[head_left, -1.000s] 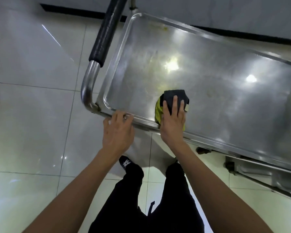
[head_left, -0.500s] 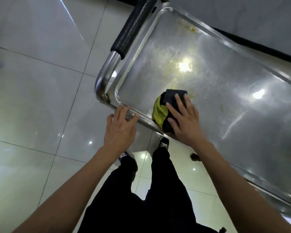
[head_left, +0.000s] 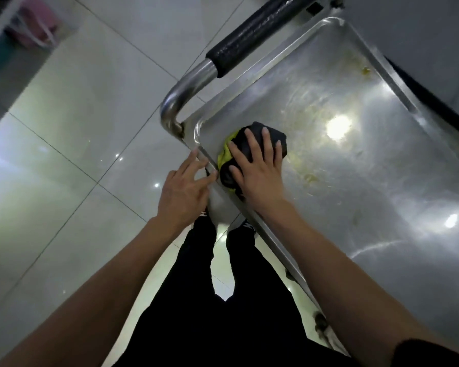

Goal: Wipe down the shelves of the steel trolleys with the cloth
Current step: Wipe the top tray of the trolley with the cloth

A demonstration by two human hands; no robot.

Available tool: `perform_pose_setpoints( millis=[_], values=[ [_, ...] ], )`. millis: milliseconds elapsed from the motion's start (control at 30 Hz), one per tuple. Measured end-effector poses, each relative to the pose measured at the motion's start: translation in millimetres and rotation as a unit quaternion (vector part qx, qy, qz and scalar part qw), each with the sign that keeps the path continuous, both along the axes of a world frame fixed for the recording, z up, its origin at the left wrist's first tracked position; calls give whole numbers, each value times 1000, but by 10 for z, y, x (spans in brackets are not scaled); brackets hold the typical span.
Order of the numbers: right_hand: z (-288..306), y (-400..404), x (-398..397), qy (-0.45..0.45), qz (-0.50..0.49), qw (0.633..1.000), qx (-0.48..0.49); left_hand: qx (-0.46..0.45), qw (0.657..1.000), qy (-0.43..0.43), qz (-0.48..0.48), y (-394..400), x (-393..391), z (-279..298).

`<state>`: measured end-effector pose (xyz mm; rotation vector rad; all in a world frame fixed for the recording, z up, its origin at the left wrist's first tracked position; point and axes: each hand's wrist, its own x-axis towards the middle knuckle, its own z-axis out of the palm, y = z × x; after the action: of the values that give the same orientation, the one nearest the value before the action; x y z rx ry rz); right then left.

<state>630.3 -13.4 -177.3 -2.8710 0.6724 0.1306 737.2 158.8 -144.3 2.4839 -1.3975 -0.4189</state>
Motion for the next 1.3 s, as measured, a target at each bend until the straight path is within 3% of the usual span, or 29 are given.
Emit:
perform_pose_setpoints(
  millis=[200, 333, 633, 833, 967, 1067, 1167, 1300],
  values=[
    [-13, -108, 791, -7, 8, 1000, 23, -31, 999, 25, 29, -2, -55, -36],
    [-5, -172, 904, -15, 15, 999, 29, -15, 999, 19, 25, -48, -8, -13],
    [35, -326, -10, -46, -106, 993, 39, 38, 999, -37, 10, -282, 59, 38],
    [131, -238, -767, -42, -206, 976, 51, -12, 985, -31, -172, -808, -220, 122],
    [204, -177, -1296, -51, -288, 954, 63, 7, 939, -5, -343, -1066, -371, 133],
    [246, -176, -1680, -80, -345, 931, 82, 64, 854, -32, -515, -1074, -540, 107],
    [251, -215, -1965, -112, -378, 914, 97, 65, 793, -73, -601, -1051, -734, 53],
    [229, -298, -2218, -96, -396, 909, 94, 71, 786, -86, -608, -1063, -865, -3]
  ],
)
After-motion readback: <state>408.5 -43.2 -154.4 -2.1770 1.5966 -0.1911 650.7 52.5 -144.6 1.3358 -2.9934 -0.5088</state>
